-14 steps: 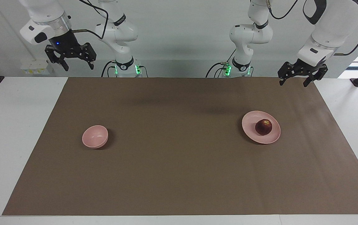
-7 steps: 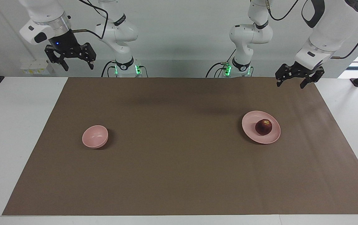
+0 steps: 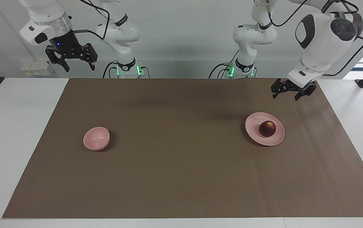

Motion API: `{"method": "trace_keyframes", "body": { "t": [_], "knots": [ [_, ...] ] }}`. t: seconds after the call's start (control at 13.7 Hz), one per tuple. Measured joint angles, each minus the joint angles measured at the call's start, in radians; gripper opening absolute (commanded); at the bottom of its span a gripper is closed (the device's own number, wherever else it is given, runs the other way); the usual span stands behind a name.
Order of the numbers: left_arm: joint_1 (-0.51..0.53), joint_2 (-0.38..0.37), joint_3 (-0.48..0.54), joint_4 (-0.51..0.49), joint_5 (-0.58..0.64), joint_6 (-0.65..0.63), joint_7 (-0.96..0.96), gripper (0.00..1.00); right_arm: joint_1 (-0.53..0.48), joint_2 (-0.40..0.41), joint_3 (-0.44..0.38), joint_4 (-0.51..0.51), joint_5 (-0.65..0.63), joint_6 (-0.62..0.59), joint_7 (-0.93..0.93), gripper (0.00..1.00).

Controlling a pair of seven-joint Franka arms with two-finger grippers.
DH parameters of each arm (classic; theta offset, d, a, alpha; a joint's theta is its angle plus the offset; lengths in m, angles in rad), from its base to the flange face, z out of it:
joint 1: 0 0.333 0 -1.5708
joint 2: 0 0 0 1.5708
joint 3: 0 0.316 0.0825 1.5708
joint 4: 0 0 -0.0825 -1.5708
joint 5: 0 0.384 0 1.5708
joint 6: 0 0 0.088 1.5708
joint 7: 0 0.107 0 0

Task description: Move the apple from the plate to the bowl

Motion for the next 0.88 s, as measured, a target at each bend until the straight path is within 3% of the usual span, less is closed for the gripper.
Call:
{"method": "trace_keyframes", "body": {
  "t": [0.29, 0.88],
  "knots": [
    [0.001, 0.014, 0.002, -0.13, 0.0, 0.178, 0.002, 1.0, 0.0, 0.0, 0.0, 0.0, 0.0, 0.0, 0.0, 1.0],
    [0.0, 0.134, 0.0, -0.252, 0.0, 0.425, 0.003, 1.0, 0.0, 0.0, 0.001, -0.004, 0.0, -0.003, 0.0, 1.0]
  ]
}}
